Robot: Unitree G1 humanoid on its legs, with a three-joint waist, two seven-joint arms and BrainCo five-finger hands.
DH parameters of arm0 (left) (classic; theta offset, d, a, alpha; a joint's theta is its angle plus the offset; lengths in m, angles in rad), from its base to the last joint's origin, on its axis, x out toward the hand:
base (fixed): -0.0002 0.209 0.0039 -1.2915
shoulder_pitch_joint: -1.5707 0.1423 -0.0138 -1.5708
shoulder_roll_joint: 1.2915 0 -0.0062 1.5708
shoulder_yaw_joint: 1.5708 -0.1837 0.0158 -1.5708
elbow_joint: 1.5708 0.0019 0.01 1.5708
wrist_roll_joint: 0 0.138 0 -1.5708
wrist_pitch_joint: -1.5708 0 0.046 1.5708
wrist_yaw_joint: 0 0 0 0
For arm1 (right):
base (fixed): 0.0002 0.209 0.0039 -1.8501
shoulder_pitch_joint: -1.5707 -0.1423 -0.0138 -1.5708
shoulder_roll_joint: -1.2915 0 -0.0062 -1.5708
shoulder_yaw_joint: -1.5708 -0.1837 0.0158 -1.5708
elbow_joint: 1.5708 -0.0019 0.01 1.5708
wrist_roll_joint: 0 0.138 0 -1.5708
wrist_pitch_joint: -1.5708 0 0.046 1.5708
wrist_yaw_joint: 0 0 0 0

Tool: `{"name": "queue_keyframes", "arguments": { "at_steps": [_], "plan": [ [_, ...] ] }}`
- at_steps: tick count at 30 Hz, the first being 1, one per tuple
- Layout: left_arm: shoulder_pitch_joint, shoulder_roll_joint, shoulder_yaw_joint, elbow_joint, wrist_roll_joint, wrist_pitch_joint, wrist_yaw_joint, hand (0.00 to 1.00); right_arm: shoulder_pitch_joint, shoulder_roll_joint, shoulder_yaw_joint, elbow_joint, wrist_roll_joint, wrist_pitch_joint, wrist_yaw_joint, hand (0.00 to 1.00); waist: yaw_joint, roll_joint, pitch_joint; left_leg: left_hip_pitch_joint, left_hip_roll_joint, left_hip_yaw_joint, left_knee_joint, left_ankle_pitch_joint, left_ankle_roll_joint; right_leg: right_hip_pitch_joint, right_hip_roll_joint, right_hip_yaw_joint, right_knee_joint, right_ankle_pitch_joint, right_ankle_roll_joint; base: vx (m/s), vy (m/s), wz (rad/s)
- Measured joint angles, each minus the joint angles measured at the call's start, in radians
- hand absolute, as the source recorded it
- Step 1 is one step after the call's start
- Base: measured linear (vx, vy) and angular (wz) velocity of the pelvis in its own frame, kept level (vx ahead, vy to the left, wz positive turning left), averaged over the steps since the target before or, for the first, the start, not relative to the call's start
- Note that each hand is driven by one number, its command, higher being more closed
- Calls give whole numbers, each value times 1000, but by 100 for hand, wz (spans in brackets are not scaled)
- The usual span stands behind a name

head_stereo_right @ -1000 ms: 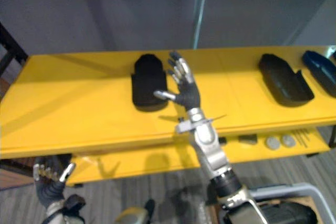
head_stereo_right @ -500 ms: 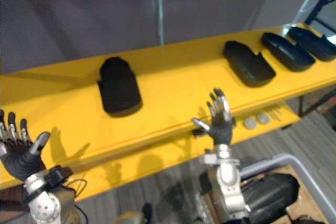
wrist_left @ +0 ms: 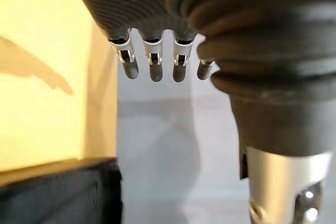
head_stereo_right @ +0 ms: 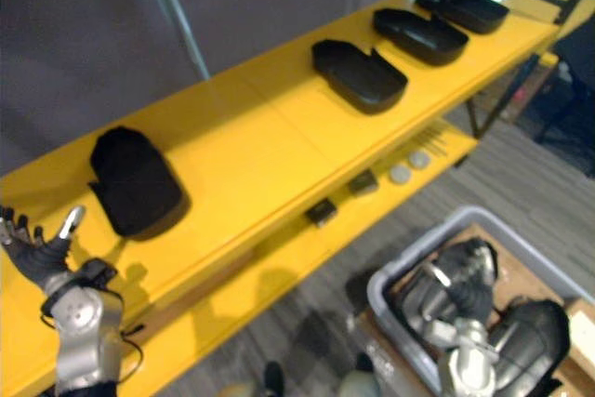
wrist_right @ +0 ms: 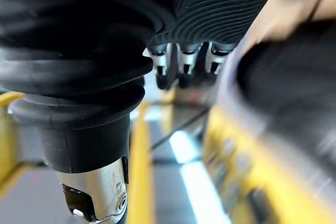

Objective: Walk over and take plastic housings, then place them on the shelf

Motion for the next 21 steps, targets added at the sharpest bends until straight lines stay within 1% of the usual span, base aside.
{"name": "queue_keyframes", "arguments": {
  "at_steps": [1,4,5,8,10,13,14,15,16,17,18,19,21],
  "plan": [
    [-8,20,10,19,-7,16,-1,0,1,0,-1,7,0,0,0,0,-4,0,5,-6,3,5,11,-6,0,-6,2,5,5,-1,-1,-35,5,-24],
    [-53,128,31,160,-50,102,-18,0,16,0,0,30,4,13,6,0,-10,-1,19,-22,20,36,56,-32,-4,-32,14,39,32,-6,-5,-32,-6,-30],
    [-62,140,30,181,-54,118,-26,0,19,0,0,30,5,13,6,0,-12,0,21,-25,22,36,65,-37,-4,-35,16,41,37,-8,-4,-15,-11,-18],
    [-88,198,31,250,-60,202,-57,0,17,2,11,29,11,14,11,0,-12,-6,47,-27,37,57,104,-61,-8,-45,25,64,68,-21,-9,-39,-5,-20],
    [-107,213,31,272,-60,262,-98,0,28,6,24,29,22,15,24,0,-13,-6,50,-51,44,57,130,-72,-10,-67,27,65,85,-30,-10,-57,-11,-4],
    [-126,229,34,277,-56,310,-137,0,27,9,37,18,22,15,29,0,-13,0,64,-63,53,62,152,-79,-12,-79,33,75,98,-30,-11,-18,-12,-4],
    [-132,230,36,278,-57,315,-147,0,26,9,40,13,22,15,29,0,-11,2,68,-64,55,65,155,-81,-12,-80,36,80,99,-30,-11,-9,-6,-12],
    [-142,230,35,282,-58,318,-164,0,24,9,46,7,21,15,29,0,-2,8,72,-70,61,72,165,-87,-14,-86,40,84,101,-30,-11,-27,-10,-12],
    [-150,231,35,290,-67,308,-191,0,22,10,53,-5,20,19,29,0,2,13,76,-80,64,79,167,-88,-15,-98,43,85,106,-30,-11,-24,-12,-10],
    [-151,232,35,291,-75,303,-196,0,21,10,54,-8,20,19,29,0,2,13,77,-80,65,79,167,-88,-15,-100,43,85,107,-30,-11,0,0,0],
    [-157,232,36,293,-129,279,-214,0,21,10,55,-22,19,19,29,0,2,15,85,-84,68,78,178,-90,-17,-100,45,85,110,-31,-13,0,0,0],
    [-160,232,36,293,-156,264,-229,0,20,10,55,-24,19,19,29,0,2,15,85,-88,72,78,184,-93,-17,-100,47,85,110,-31,-13,0,0,0],
    [-180,235,34,306,-271,204,-273,0,14,10,55,-25,15,20,29,0,7,12,87,-94,80,76,199,-100,-19,-100,49,85,113,-31,-14,0,0,0]
  ]
}}
